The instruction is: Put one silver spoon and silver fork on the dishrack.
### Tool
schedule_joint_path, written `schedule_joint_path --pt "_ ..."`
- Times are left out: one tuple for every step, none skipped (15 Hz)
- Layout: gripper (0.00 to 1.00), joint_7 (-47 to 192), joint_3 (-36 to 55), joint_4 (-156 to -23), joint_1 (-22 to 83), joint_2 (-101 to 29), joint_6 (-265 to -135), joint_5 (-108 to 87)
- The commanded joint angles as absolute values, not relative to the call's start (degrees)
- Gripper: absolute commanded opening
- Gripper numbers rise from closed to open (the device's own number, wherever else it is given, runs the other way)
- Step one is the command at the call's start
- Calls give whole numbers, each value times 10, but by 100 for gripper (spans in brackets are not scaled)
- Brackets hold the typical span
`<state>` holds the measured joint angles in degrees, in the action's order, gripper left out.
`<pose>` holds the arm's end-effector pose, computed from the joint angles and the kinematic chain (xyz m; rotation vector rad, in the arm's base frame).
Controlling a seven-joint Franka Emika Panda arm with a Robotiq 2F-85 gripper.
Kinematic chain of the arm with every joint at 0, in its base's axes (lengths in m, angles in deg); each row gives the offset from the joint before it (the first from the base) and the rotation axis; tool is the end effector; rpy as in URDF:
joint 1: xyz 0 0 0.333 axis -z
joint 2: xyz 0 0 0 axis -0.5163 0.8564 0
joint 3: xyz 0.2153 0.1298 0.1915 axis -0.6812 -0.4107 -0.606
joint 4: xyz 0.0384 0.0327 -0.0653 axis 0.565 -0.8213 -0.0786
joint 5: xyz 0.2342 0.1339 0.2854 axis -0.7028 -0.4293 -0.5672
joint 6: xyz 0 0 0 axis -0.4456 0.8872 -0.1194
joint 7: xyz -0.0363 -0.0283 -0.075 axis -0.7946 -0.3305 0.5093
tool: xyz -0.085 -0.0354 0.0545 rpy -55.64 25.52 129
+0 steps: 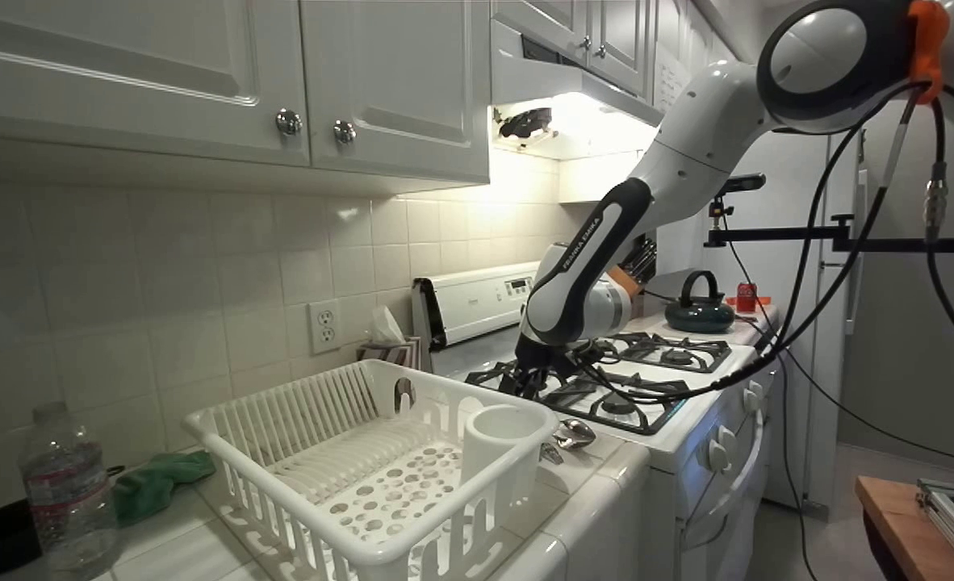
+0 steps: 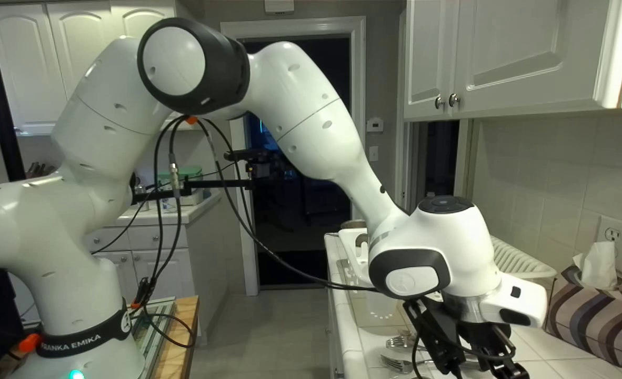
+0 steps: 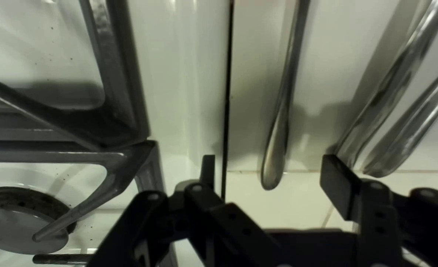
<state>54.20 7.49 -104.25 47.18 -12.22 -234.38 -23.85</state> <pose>0.6287 -0.2133 0.1723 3.0143 -0.3435 0.5662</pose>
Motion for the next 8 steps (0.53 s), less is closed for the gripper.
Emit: schedule_joint_path --pt "45 569 75 -1028 469 -109 -2349 -216" --pt "38 570 75 -1028 469 -109 -2349 -216" --pt "30 571 77 -1027 469 -109 -2349 -216" --pt "23 571 78 -1026 469 -109 -2349 -215" --pt "16 571 80 -1024 468 -109 -2348 -215" --pt "9 572 80 -1024 468 -108 -2348 -215" --pt "1 572 80 -1024 467 -108 -2349 -214" --pt "0 573 81 -1023 466 -108 -2348 -214"
